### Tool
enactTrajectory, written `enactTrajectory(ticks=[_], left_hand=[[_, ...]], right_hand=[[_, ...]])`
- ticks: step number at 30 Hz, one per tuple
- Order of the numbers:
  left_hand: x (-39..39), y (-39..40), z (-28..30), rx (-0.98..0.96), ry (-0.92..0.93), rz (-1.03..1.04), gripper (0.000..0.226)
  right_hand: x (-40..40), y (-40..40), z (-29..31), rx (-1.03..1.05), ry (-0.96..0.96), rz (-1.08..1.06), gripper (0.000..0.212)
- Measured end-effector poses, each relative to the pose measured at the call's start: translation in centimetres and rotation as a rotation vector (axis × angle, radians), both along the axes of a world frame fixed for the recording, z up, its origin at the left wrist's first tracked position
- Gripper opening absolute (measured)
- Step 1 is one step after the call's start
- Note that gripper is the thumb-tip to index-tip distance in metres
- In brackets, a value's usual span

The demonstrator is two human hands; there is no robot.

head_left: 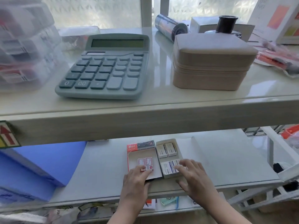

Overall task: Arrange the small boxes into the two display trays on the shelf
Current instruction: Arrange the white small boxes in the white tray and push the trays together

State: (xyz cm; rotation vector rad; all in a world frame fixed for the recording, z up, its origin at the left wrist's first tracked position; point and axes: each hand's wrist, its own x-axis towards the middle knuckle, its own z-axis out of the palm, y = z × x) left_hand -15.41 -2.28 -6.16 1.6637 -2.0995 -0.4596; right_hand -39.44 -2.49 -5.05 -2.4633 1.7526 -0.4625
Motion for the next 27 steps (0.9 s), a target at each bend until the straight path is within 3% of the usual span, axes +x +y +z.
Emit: enactTrajectory(ticks=[3, 6, 10, 17, 27], left_hand=[[1.4, 0.6, -0.2, 0.078, 0.0, 0.2, 0.073], [2.6, 0.4, -0.5, 0.148, 0.152, 0.278, 0.084], [2.9, -0.3, -0.6, 0.155, 0.24, 0.267, 0.081], [3.5, -2.0, -0.8, 0.128, 0.221, 0.245, 0.074], [3.7, -7.6, 0.2, 0.145, 0.063, 0.229, 0.073]], right_hand=[[-1.1, 0.9, -0.4, 0.019, -0.034, -0.136, 0.067], [-1.8, 0.8, -1.0, -0.001, -0.042, -0.156, 0.053], [-0.9, 0.5, -0.7, -0.091, -0.082, -0.129, 0.033], [0.3, -0.5, -0.4, -0.13, -0.078, -0.099, 0.025], [1.1, -5.4, 0.1, -0.114, -0.041, -0.134, 0.011]])
